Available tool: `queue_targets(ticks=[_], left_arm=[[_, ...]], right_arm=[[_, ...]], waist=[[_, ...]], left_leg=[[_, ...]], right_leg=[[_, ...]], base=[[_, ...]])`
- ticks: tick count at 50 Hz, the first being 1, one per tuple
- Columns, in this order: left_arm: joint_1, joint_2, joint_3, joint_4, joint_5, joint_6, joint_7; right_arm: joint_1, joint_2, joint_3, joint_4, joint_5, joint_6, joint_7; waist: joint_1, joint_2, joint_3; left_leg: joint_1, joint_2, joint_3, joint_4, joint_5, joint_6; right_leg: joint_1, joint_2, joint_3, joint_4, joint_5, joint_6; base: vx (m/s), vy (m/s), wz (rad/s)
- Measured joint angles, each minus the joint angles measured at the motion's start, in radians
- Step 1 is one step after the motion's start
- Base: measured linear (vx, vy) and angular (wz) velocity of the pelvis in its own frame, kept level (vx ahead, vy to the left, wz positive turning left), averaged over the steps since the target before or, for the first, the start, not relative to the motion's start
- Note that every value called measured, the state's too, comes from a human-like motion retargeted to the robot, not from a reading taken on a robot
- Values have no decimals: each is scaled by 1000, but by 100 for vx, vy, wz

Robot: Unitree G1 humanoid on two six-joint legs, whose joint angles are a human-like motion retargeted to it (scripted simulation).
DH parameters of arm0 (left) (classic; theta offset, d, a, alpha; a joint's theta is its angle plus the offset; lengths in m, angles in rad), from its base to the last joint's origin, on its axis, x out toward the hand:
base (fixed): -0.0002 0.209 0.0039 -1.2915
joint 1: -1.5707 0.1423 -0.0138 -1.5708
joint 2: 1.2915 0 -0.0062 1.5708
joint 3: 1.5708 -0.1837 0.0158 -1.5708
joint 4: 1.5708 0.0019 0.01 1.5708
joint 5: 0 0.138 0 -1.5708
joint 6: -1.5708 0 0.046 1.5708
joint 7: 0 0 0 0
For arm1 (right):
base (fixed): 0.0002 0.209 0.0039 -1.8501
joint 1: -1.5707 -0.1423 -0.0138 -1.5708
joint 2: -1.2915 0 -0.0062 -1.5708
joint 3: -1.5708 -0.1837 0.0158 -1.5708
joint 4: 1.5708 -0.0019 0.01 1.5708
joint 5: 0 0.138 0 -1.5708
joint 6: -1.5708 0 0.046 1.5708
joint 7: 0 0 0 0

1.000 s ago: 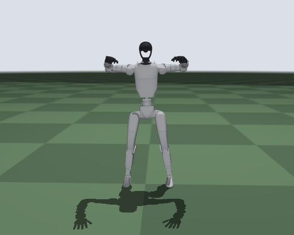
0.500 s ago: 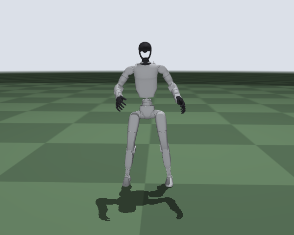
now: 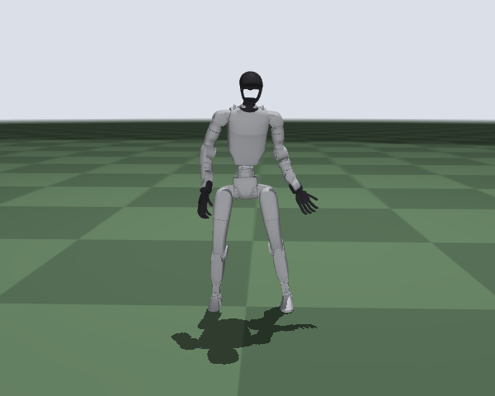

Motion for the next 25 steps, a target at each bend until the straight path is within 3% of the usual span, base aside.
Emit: queue_targets(ticks=[5,8,13,16,19,22,25], left_arm=[[55,24,153,-224,-68,-128,94],[69,62,213,-388,-47,-186,134],[82,229,243,-643,308,-215,266],[55,382,249,-784,661,-171,395],[-23,530,261,-912,1021,-73,489],[-169,650,232,-1010,1318,34,529],[-382,712,89,-1078,1569,119,517]], right_arm=[[18,6,-53,-9,20,-1,-33],[-21,-9,-52,-22,10,13,-38],[-72,-65,-38,-118,-63,13,-25],[-67,-110,-36,-196,-131,6,-25],[-40,-152,-54,-262,-190,23,30],[-23,-192,-64,-301,-222,41,99],[-7,-196,-55,-292,-276,21,93]], waist=[[21,19,-59],[22,48,-70],[12,83,-33],[17,91,7],[24,89,41],[22,77,68],[18,68,76]], left_leg=[[-28,5,7,82,-50,29],[-48,18,13,141,-48,-2],[-160,30,67,428,-35,8],[-258,14,81,619,4,12],[-353,-24,104,706,13,-1],[-438,-45,175,652,9,1],[-497,-36,254,513,-4,22]], right_leg=[[6,2,-11,20,-29,31],[29,25,19,-22,-19,29],[52,33,58,-20,-30,17],[64,24,73,-9,-37,12],[65,0,82,-5,-41,21],[54,-29,77,-6,-45,45],[40,-40,59,16,-71,74]], base=[[17,-14,6],[16,-17,-32],[14,-16,-38],[12,-11,-26],[14,-4,-12],[15,0,13],[22,3,21]])
